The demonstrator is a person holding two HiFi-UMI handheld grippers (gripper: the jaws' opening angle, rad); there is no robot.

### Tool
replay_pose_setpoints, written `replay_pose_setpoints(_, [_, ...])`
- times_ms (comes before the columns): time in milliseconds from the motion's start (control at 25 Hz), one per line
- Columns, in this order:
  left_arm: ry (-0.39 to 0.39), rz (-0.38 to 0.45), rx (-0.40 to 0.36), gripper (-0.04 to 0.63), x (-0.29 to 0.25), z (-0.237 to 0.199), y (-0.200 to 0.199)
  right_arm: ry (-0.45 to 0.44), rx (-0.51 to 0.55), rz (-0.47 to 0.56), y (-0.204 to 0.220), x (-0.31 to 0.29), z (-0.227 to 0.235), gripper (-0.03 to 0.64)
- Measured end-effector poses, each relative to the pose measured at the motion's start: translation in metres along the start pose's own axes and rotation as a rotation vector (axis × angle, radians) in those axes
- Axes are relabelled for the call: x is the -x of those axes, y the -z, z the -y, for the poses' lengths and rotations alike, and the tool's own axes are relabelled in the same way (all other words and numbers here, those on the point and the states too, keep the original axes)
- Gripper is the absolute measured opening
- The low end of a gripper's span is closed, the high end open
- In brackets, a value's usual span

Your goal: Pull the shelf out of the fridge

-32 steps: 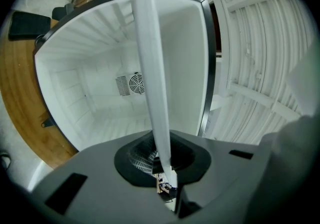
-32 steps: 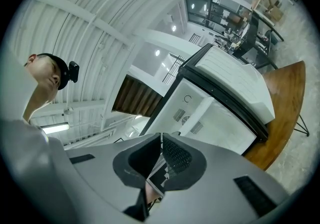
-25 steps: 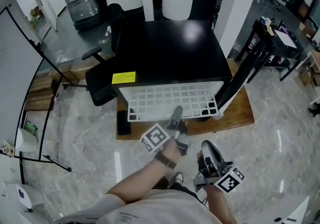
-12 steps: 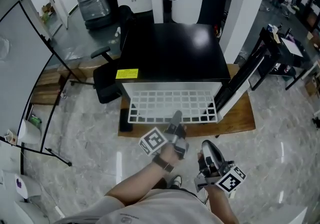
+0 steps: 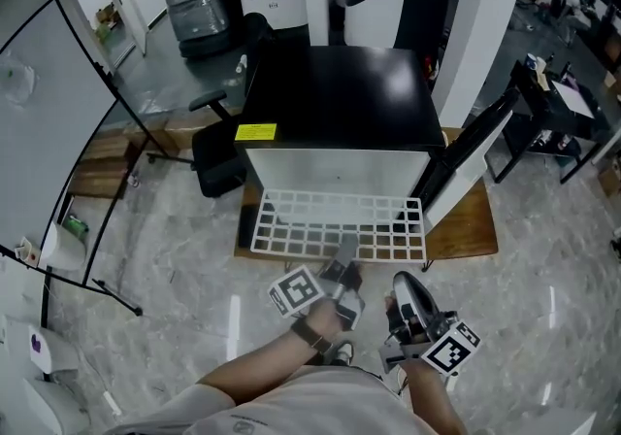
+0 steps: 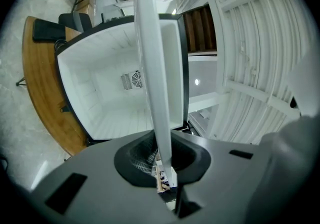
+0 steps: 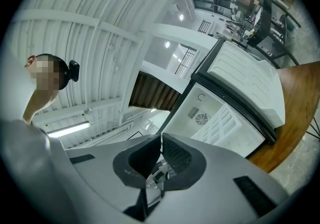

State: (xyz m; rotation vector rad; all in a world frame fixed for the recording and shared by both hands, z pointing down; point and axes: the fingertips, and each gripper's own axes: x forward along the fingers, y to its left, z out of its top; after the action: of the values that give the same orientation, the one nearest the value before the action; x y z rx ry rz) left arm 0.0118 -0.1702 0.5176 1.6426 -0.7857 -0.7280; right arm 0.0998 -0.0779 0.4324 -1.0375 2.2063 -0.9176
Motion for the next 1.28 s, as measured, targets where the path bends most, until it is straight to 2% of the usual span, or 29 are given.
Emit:
replay_pose_setpoints(280, [0.016, 0.009, -0.006, 0.025, 0.045, 0.021, 0.019, -0.052, 0.013, -0.021, 0.000, 0.020, -0.024, 0.023])
replay_pose_setpoints(440, [0.048, 0.028, 0.029, 0.025, 0.063, 0.034, 0.034, -0.074, 0.030, -0.031, 0.001, 0.031, -0.037, 0.021])
replay_pose_setpoints(560, [0.020, 0.028, 0.004, 0.025, 0.076, 0.032, 0.043, -0.079, 0.058, -0.045, 0.002, 0.038, -0.046, 0.020])
replay_pose_setpoints(800, [0.019, 0.035, -0.007, 0.025, 0.100, 0.033, 0.066, -0.102, 0.093, -0.078, 0.014, 0.057, -0.060, 0.020])
replay_pose_setpoints(1280, [0.022, 0.048, -0.011, 0.025, 0.107, 0.038, 0.073, -0.123, 0.095, -0.093, 0.014, 0.062, -0.066, 0.020])
